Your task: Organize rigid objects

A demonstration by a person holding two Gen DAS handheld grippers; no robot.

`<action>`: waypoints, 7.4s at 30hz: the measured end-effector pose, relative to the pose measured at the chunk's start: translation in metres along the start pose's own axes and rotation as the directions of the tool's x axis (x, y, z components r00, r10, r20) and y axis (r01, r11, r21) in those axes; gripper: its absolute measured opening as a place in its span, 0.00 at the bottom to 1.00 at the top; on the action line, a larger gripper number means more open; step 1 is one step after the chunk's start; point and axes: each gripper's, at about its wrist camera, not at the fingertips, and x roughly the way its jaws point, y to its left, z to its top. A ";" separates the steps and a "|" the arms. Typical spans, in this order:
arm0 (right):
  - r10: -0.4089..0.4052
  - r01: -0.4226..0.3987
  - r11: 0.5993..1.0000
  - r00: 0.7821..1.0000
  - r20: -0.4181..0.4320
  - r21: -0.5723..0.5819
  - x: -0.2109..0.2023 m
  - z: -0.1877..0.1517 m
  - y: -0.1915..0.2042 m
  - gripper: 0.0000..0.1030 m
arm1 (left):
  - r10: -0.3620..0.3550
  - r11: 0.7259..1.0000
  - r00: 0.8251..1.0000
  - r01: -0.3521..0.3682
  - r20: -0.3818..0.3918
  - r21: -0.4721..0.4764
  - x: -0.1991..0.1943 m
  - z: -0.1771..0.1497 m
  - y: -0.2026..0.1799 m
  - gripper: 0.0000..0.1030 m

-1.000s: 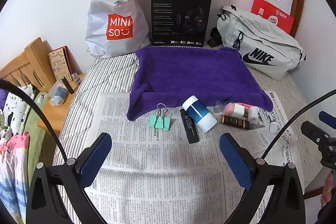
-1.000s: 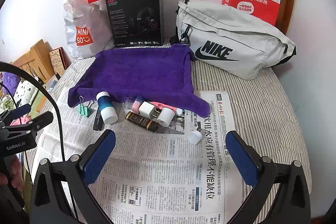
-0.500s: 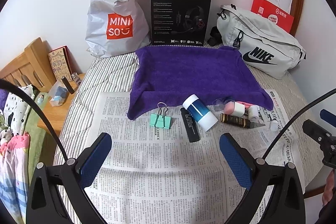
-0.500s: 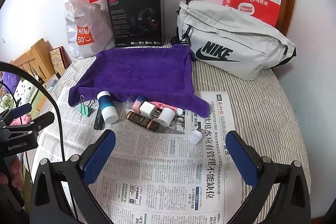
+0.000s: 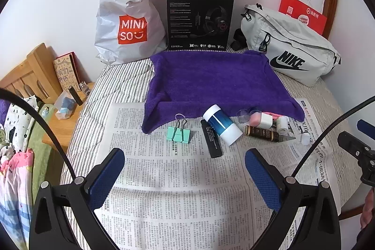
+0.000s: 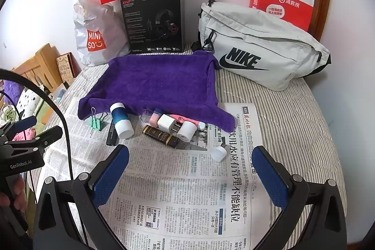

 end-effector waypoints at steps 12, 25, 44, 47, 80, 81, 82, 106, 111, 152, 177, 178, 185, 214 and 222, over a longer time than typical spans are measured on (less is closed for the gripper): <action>0.007 -0.007 1.000 1.000 0.001 -0.006 0.000 -0.002 0.002 1.00 | 0.002 1.000 1.000 -0.002 0.002 0.001 0.000 -0.001 -0.001 1.00; 0.007 -0.007 1.000 1.000 0.000 -0.007 0.000 -0.002 0.004 1.00 | 0.002 1.000 1.000 -0.002 0.000 -0.004 -0.001 0.000 0.002 1.00; -0.003 0.006 0.999 0.997 -0.078 0.034 0.041 -0.009 -0.017 1.00 | 0.014 1.000 0.997 -0.013 -0.070 0.023 0.080 -0.006 0.017 1.00; -0.007 0.010 0.999 0.996 -0.089 0.031 0.049 -0.014 -0.022 1.00 | -0.018 0.999 0.997 0.020 -0.076 0.033 0.102 -0.006 0.017 0.98; -0.045 0.069 0.989 0.984 -0.175 0.131 0.109 -0.035 -0.081 0.96 | -0.101 0.984 0.995 0.103 -0.023 0.144 0.150 -0.010 0.015 0.38; -0.035 0.057 0.991 0.984 -0.174 0.120 0.114 -0.035 -0.077 0.95 | -0.098 0.984 0.995 0.100 -0.021 0.145 0.150 -0.010 0.015 0.38; -0.032 0.052 0.992 0.984 -0.174 0.113 0.117 -0.035 -0.075 0.92 | -0.096 0.984 0.995 0.098 -0.020 0.147 0.150 -0.011 0.014 0.38; -0.029 0.034 0.999 0.981 -0.189 0.024 0.143 -0.030 -0.057 0.28 | -0.100 0.987 0.995 0.102 -0.026 0.123 0.150 -0.010 0.015 0.38; -0.008 0.010 1.000 0.984 -0.178 0.013 0.133 -0.023 -0.055 0.28 | -0.083 0.988 0.995 0.090 -0.062 0.124 0.146 -0.009 0.016 0.38; 0.168 -0.174 0.981 0.983 -0.076 -0.089 0.155 0.105 -0.014 0.28 | -0.152 0.979 0.988 0.150 0.004 0.138 0.123 0.104 0.032 0.38; 0.134 -0.159 0.982 0.968 -0.210 -0.105 0.300 0.171 0.006 0.28 | -0.160 0.987 0.978 0.163 -0.132 0.013 0.272 0.159 0.016 0.38; 0.128 -0.155 0.982 0.968 -0.218 -0.111 0.304 0.172 0.008 0.28 | -0.158 0.987 0.978 0.161 -0.138 0.010 0.274 0.159 0.016 0.38; 0.118 -0.150 0.981 0.965 -0.235 -0.120 0.312 0.171 0.011 0.28 | -0.127 0.990 0.979 0.135 -0.157 0.042 0.280 0.160 0.009 0.38; 0.109 -0.128 0.988 0.976 -0.191 -0.090 0.238 0.140 -0.007 0.64 | -0.116 0.990 0.985 0.126 -0.128 0.070 0.218 0.124 0.006 0.72; 0.120 -0.130 0.990 0.980 -0.159 -0.060 0.185 0.118 -0.012 0.64 | -0.126 0.986 0.989 0.132 -0.073 0.099 0.161 0.102 0.005 0.73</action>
